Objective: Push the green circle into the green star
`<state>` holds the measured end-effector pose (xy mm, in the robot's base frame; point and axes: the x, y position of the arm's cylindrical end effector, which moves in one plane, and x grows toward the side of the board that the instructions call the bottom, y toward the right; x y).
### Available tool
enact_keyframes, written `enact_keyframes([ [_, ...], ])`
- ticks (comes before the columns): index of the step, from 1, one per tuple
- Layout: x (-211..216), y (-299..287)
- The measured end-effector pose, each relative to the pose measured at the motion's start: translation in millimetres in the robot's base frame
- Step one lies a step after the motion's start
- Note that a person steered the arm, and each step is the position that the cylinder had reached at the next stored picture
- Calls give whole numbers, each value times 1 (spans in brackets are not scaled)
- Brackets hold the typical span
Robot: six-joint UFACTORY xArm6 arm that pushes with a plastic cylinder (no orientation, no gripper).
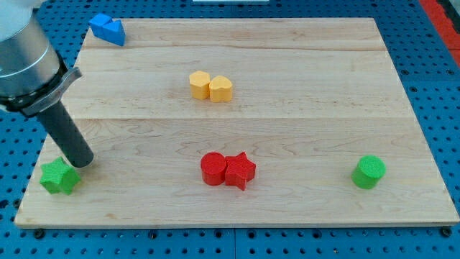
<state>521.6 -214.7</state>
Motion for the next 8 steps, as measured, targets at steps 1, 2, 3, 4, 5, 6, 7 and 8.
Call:
enact_keyframes([
  [1,-32,41],
  [2,-39,54],
  [3,-42,56],
  [4,-56,122],
  [5,-59,240],
  [6,-59,368],
  [7,-55,482],
  [8,-5,539],
])
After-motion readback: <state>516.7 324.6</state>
